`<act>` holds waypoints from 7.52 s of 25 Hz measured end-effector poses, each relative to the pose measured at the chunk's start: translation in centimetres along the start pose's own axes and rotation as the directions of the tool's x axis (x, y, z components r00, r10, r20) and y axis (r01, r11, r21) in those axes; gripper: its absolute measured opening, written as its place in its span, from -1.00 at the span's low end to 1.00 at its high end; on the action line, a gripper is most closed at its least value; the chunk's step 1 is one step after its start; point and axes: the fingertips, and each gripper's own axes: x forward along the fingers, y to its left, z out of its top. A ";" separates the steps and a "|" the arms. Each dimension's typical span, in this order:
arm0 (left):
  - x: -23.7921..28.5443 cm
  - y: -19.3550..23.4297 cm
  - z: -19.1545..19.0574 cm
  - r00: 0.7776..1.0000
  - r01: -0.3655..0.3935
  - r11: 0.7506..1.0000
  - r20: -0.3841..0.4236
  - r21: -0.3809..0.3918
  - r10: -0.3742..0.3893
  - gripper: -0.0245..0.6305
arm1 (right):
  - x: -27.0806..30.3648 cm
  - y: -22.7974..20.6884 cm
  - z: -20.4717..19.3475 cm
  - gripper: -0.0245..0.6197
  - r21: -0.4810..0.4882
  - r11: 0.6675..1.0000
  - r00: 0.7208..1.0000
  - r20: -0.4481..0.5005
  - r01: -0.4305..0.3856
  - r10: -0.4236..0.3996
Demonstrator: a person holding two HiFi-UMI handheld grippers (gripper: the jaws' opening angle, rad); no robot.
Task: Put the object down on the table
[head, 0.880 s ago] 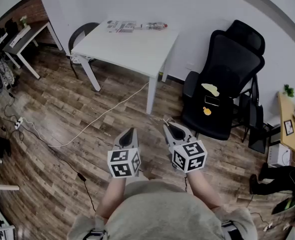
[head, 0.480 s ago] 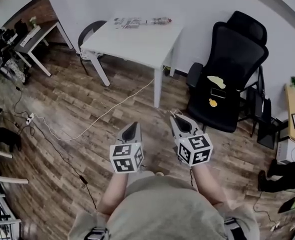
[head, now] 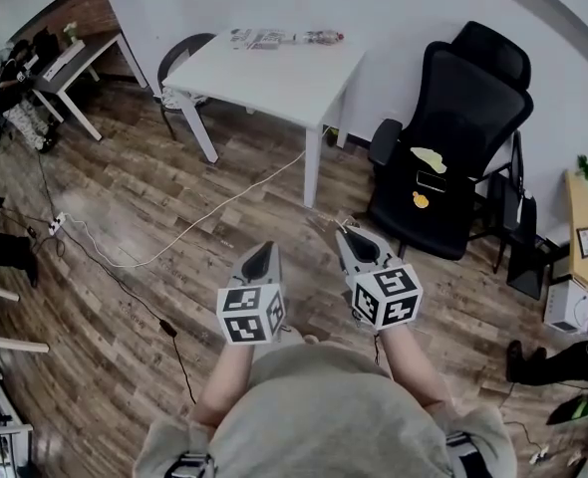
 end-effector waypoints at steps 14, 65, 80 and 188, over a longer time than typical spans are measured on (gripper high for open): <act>1.0 -0.1 0.2 1.000 -0.002 1.000 0.003 0.001 0.002 -0.89 | 0.9 -0.4 0.2 -0.85 -0.007 1.000 1.000 -0.001 -0.011 0.011; 33.6 23.4 17.6 0.995 0.078 0.997 -0.056 0.012 -0.077 -0.89 | 41.2 -11.4 12.9 -0.85 -0.004 0.996 0.995 -0.032 0.091 -0.091; 38.5 25.2 17.3 0.992 0.068 0.998 -0.107 -0.010 -0.069 -0.89 | 47.4 -17.8 12.9 -0.85 -0.008 0.988 0.986 -0.063 0.157 -0.157; 37.2 22.3 17.3 0.993 0.096 0.995 -0.077 0.027 -0.094 -0.89 | 45.3 -18.4 11.7 -0.92 -0.009 0.980 0.979 -0.057 0.197 -0.197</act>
